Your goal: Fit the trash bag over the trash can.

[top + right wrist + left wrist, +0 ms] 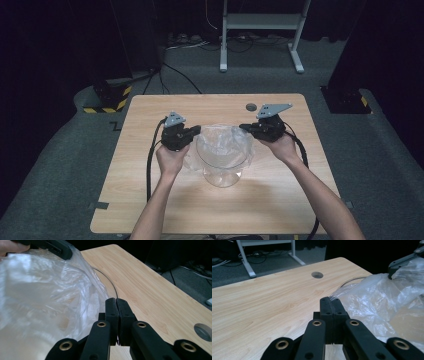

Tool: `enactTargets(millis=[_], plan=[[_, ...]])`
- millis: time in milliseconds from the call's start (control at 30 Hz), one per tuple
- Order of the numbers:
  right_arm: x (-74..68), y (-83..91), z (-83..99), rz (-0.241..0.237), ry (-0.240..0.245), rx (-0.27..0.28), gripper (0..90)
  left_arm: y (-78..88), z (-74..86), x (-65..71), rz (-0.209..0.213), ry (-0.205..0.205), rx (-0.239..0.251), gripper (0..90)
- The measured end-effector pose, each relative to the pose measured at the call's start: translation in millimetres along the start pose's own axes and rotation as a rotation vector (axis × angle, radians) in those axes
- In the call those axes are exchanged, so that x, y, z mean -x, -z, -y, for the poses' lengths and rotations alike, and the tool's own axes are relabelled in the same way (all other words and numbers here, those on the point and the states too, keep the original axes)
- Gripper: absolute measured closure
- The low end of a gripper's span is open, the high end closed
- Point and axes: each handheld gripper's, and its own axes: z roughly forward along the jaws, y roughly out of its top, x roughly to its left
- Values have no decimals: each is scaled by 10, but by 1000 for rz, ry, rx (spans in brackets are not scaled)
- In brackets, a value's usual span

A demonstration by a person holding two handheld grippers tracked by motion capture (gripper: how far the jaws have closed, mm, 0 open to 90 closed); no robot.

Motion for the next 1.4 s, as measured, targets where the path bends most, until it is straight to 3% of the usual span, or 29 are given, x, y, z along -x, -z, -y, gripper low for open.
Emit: enactTargets(millis=[400, 533, 833, 1167, 1233, 1333, 1400], plan=[[88, -6, 17, 52, -20, 6, 897, -110, 1, -81, 3, 47, -15, 898], [102, -62, 54, 67, -21, -16, 899, -161, 1, -88, 5, 50, -46, 898], [118, -131, 152, 59, -40, -31, 900, -250, 30, -107, 21, 67, -116, 898], [104, -152, 185, 49, -60, -30, 898, -268, 37, -113, 27, 95, -137, 889], [100, -143, 183, 51, -64, -30, 883, -229, 31, -103, 0, 99, -122, 849], [79, -86, 179, 72, -54, -11, 783, -132, 31, -123, -33, 129, -74, 667], [65, -27, 180, 84, -58, 12, 732, -29, 19, -132, -25, 155, -26, 580]])
